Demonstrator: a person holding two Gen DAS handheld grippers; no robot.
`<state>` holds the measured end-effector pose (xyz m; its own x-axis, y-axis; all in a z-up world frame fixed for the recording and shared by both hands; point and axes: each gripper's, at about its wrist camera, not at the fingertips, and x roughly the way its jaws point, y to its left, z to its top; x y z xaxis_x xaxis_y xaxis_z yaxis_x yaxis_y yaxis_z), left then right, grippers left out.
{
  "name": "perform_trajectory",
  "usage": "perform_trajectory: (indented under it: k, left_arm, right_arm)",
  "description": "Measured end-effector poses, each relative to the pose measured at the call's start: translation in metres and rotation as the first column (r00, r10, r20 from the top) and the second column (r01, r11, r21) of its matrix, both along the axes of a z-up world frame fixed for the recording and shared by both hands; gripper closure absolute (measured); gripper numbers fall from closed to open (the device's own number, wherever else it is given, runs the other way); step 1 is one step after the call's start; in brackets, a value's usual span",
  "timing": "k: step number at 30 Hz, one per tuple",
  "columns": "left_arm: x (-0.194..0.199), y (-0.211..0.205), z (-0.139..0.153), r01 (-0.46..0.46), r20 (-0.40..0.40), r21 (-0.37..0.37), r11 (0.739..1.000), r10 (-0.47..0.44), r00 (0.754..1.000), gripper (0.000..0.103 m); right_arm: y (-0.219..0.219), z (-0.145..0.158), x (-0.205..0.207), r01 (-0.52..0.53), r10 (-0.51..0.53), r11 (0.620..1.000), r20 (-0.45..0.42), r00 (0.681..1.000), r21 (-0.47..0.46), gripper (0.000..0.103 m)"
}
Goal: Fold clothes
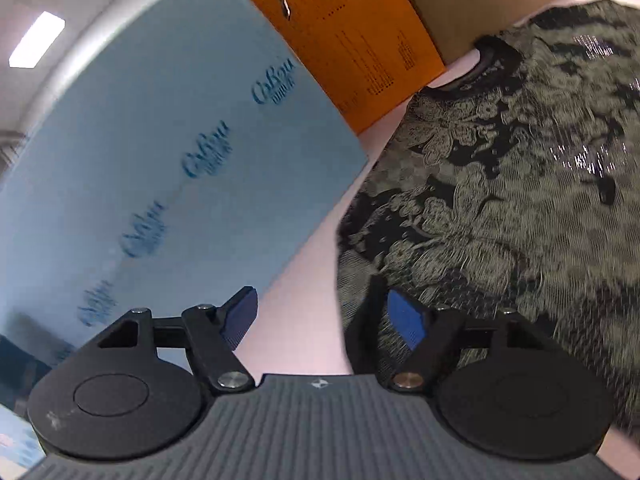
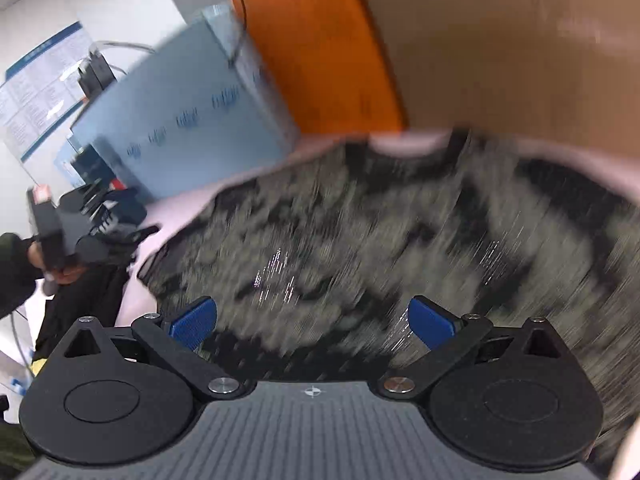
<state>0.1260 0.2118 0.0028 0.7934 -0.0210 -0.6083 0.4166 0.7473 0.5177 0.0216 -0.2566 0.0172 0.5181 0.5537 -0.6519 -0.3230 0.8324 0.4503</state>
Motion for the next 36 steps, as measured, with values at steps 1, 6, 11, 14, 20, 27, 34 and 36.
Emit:
perform_trajectory:
  k: [1, 6, 11, 14, 20, 27, 34, 36]
  left_arm:
    - [0.007, -0.001, -0.007, -0.005, -0.021, -0.014, 1.0, 0.005, 1.0, 0.034]
    - [0.032, 0.004, -0.028, -0.033, -0.12, -0.053, 0.998, 0.027, 0.992, 0.087]
    - [0.054, 0.031, -0.026, -0.217, -0.098, -0.126, 0.968, 0.205, 0.974, 0.098]
    - [0.07, 0.054, -0.024, -0.39, -0.101, -0.155, 0.908, 0.378, 0.92, 0.095]
    - [0.064, 0.068, -0.023, -0.505, -0.099, -0.117, 0.855, 0.496, 0.863, 0.062]
    - [0.038, 0.05, -0.01, -0.544, -0.155, -0.151, 0.825, 0.524, 0.838, 0.047]
    - [0.021, 0.028, -0.006, -0.553, -0.205, -0.161, 0.818, 0.52, 0.829, 0.035]
    - [0.019, 0.023, -0.01, -0.547, -0.21, -0.14, 0.825, 0.515, 0.831, 0.034]
  right_arm:
    - [0.006, -0.012, -0.002, 0.007, -0.007, 1.0, -0.023, 1.0, 0.011, 0.0]
    - [0.029, -0.048, -0.019, 0.091, -0.092, 0.996, -0.078, 0.993, -0.007, 0.0]
    - [0.031, -0.049, -0.025, 0.132, -0.132, 0.991, -0.071, 0.989, 0.007, 0.0]
    - [0.027, -0.048, -0.024, 0.148, -0.145, 0.989, -0.089, 0.985, 0.026, 0.0]
    - [0.024, -0.05, -0.024, 0.157, -0.153, 0.987, -0.095, 0.984, 0.03, 0.0]
    - [0.025, -0.049, -0.023, 0.154, -0.152, 0.988, -0.087, 0.985, 0.027, 0.0]
    - [0.017, -0.027, -0.034, 0.172, -0.172, 0.984, -0.016, 0.985, 0.032, 0.0]
    - [0.013, -0.025, -0.039, 0.179, -0.179, 0.983, -0.018, 0.984, 0.023, 0.0]
